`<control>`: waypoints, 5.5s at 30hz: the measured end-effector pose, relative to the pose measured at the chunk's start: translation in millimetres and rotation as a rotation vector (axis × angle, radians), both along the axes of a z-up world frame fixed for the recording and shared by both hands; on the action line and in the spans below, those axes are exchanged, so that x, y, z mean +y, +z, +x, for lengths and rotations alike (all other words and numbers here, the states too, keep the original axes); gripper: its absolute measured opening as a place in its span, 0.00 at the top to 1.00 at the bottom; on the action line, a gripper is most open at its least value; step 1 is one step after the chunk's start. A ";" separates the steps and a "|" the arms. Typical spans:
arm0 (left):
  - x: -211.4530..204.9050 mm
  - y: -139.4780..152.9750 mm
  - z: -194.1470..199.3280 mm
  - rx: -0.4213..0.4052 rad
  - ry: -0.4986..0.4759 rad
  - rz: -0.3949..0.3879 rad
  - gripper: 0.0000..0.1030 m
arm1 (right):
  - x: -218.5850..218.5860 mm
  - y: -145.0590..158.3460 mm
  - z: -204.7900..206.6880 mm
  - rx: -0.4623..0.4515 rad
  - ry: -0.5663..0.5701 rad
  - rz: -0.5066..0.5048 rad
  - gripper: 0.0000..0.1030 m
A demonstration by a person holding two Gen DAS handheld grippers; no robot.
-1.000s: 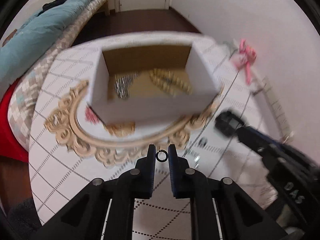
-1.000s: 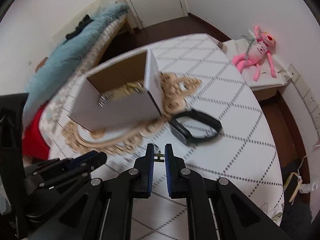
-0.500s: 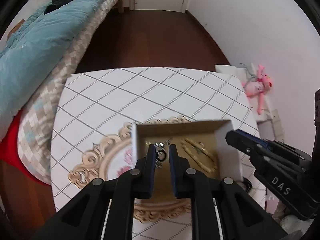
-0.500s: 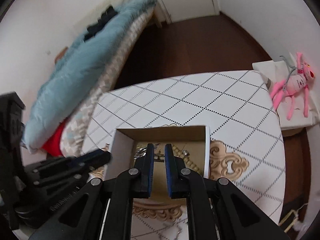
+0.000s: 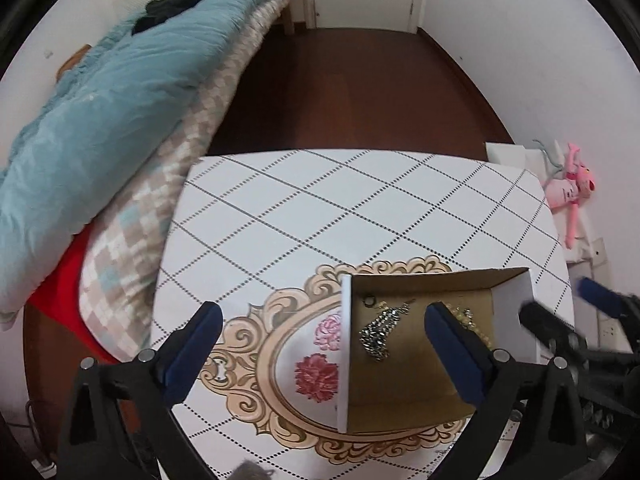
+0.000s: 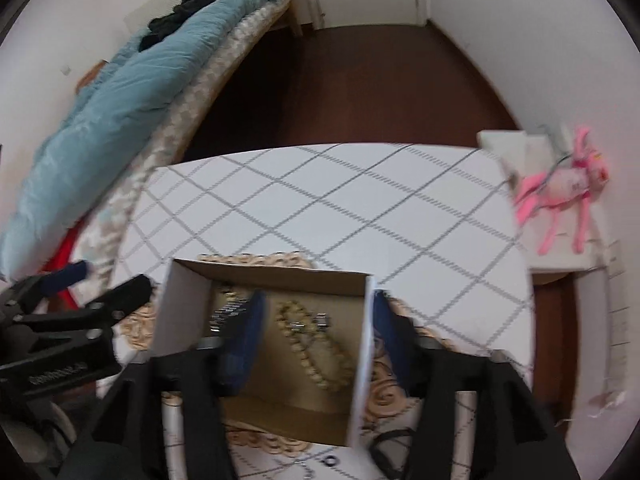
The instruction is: Organize jewelry
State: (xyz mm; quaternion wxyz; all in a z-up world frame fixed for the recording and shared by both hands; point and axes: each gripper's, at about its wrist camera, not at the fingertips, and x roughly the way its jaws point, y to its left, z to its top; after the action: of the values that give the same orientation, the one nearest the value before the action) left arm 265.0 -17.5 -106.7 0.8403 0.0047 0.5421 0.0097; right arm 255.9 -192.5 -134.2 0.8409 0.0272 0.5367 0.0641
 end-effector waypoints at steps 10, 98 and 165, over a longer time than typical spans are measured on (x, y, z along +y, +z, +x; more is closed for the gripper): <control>-1.0 6.6 -25.3 -0.031 0.015 0.005 0.00 | 3.2 11.2 -27.1 -0.053 -0.018 -0.128 0.00; -37.2 -73.7 -168.9 0.137 -0.112 -0.159 0.94 | -54.4 -58.6 -185.8 -0.040 -0.174 0.062 0.35; -133.4 -105.3 -172.1 0.093 -0.388 -0.046 0.96 | -104.2 -64.9 -216.5 -0.038 -0.350 0.134 0.35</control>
State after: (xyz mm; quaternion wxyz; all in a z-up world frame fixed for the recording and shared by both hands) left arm 93.0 -150.9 -212.0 0.8002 0.0904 0.5694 -0.1650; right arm 39.4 -296.7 -199.2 0.8456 0.1749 0.5022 -0.0471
